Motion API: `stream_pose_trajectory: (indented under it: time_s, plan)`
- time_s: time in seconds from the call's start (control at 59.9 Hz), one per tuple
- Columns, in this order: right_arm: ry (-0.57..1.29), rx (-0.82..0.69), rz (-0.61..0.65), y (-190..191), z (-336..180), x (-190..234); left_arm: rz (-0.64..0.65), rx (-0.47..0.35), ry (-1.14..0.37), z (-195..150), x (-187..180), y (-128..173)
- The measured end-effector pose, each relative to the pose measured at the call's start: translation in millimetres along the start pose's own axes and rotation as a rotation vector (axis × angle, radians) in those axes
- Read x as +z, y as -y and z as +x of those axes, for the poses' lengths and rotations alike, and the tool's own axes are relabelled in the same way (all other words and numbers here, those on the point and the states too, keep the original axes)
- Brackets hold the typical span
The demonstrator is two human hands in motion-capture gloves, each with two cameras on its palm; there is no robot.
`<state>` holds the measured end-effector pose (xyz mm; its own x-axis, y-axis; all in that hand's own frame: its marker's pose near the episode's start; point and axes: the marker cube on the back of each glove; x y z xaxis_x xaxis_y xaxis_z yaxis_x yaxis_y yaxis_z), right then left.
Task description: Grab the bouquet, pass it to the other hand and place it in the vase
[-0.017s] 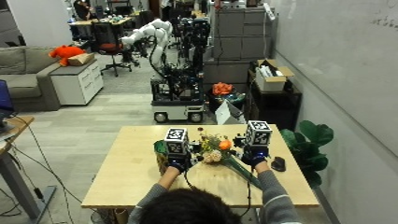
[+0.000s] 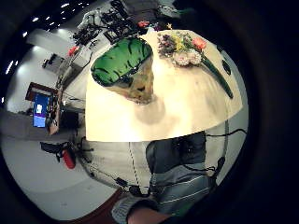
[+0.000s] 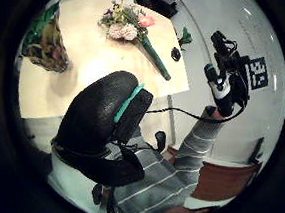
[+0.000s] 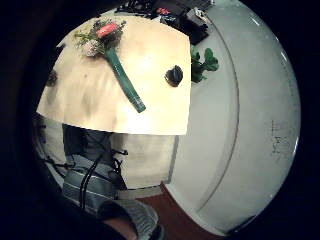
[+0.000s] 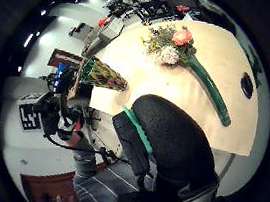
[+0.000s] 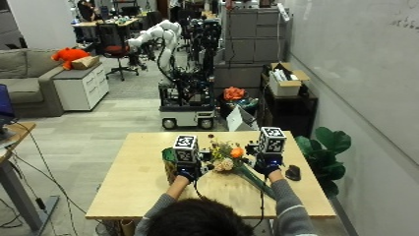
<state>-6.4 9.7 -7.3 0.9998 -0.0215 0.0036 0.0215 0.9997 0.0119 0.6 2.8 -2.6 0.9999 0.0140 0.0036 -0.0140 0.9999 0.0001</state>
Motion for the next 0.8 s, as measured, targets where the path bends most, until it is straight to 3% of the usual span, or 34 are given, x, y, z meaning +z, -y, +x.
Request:
stream_pose_trajectory:
  time_s: [0.234, 0.384, 0.667, 0.801]
  plan:
    - [-0.014, -0.010, 0.030, 17.3, 3.1, 1.0, -0.002, 0.005, -0.002, -3.1, -3.1, -0.2]
    - [0.015, -0.006, -0.019, -11.3, -6.3, -19.4, 0.014, 0.017, -0.022, -0.4, -3.2, 4.2]
    - [-0.022, 0.073, -0.042, -15.1, 7.5, -28.6, -0.019, 0.039, -0.023, 2.0, 2.6, 3.2]
    - [-0.009, 0.173, -0.046, 19.7, 44.3, 5.7, -0.013, 0.044, -0.025, 0.3, 14.6, 14.8]
